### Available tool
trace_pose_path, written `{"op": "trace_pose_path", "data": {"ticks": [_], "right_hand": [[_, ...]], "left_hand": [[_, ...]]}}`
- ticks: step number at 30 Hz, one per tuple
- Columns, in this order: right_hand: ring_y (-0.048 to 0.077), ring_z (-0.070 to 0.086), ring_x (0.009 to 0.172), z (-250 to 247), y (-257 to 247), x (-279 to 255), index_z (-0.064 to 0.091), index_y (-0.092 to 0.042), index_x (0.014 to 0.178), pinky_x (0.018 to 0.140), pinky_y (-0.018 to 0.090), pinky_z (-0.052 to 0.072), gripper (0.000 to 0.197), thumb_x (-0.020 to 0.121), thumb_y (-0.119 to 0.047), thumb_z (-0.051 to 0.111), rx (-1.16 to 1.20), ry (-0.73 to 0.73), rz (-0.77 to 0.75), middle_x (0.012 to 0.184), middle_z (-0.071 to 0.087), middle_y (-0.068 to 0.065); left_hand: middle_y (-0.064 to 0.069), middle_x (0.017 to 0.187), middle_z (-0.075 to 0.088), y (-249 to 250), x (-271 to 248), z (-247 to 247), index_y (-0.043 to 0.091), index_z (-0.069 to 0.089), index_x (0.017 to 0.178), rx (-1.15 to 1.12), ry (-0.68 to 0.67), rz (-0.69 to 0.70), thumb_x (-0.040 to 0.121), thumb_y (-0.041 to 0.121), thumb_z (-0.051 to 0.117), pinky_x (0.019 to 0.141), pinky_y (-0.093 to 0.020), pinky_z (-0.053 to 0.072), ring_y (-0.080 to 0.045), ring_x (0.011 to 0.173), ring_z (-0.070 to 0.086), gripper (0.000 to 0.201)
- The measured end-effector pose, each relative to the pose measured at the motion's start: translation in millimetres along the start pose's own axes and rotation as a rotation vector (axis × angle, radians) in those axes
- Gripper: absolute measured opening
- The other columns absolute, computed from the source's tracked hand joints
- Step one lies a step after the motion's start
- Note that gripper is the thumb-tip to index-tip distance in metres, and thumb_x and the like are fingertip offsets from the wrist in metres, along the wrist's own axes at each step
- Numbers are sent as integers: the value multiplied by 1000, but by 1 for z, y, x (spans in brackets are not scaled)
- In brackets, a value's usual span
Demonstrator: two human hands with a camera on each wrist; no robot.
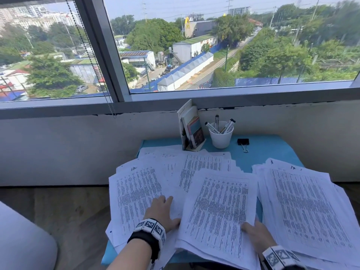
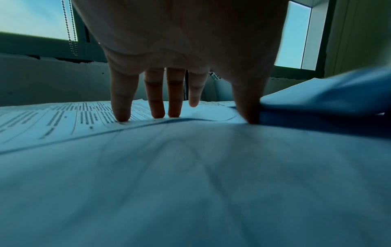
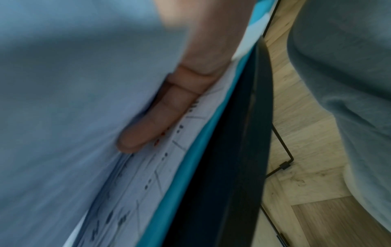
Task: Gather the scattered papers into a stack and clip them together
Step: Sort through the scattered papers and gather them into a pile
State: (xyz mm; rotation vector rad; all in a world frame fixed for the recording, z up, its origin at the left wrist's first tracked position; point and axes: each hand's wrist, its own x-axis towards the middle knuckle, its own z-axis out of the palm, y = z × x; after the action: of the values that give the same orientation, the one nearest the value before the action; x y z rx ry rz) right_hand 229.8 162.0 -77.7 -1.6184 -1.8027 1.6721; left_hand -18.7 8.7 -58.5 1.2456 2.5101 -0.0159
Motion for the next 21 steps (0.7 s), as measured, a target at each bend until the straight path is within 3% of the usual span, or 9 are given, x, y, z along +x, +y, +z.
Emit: {"op": "trace_pose_path", "data": {"ticks": [2, 4, 6, 9, 12, 14, 17, 21], "right_hand": [[28, 58, 89, 0, 0, -2, 51, -10, 106, 66, 29, 44, 18, 88, -6, 53, -12, 2, -27, 99, 62, 12], [27, 57, 86, 0, 0, -3, 53, -9, 104, 62, 26, 41, 16, 88, -5, 53, -15, -6, -40, 97, 62, 11], [29, 58, 89, 1, 1, -3, 53, -9, 104, 69, 30, 43, 16, 89, -6, 53, -6, -9, -37, 98, 62, 12], [31, 61, 94, 2, 5, 0, 54, -12, 103, 88, 41, 49, 16, 88, -7, 53, 16, 0, -29, 100, 65, 13], [33, 62, 95, 2, 7, 3, 54, -14, 102, 94, 49, 47, 16, 87, -9, 54, 16, -13, -23, 103, 66, 13], [32, 62, 96, 2, 7, 2, 53, -14, 106, 95, 47, 47, 19, 88, -8, 54, 33, -14, -23, 104, 65, 12], [32, 60, 97, 3, 5, 0, 52, -13, 109, 90, 41, 47, 21, 89, -7, 53, 44, -14, -33, 104, 63, 13], [33, 60, 98, 3, 5, 0, 52, -13, 108, 95, 43, 46, 20, 89, -6, 52, 43, -15, -30, 105, 63, 14]], "left_hand": [[-2, 146, 25, 0, -3, 2, 26, 23, 144, 30, -9, -3, 78, 61, 52, 99, -43, 43, -23, 132, 27, 80], [0, 153, 17, -1, -5, 2, 28, 19, 146, 52, -22, -26, 78, 62, 51, 103, -43, 39, -24, 137, 21, 83], [0, 154, 19, -1, -4, 2, 26, 14, 148, 56, -23, -31, 78, 61, 52, 108, -43, 33, -26, 137, 23, 87], [3, 149, 31, 1, -2, 6, 26, 13, 149, 39, 21, -37, 79, 64, 50, 113, -47, 19, -28, 134, 26, 87], [5, 144, 38, 3, -2, 7, 29, 15, 148, -1, 16, -34, 80, 62, 49, 114, -54, 11, -27, 134, 28, 83], [3, 141, 43, 4, -4, 5, 28, 17, 147, -19, 3, -17, 82, 54, 52, 112, -51, 22, -26, 130, 34, 78], [-1, 126, 55, 3, -7, 5, 26, 29, 141, -70, 72, 30, 87, 43, 49, 95, -39, 43, -25, 118, 45, 60], [-9, 111, 63, -2, -12, -6, 23, 42, 134, -115, 132, -3, 95, 22, 38, 83, -34, 51, -27, 100, 60, 39]]}}
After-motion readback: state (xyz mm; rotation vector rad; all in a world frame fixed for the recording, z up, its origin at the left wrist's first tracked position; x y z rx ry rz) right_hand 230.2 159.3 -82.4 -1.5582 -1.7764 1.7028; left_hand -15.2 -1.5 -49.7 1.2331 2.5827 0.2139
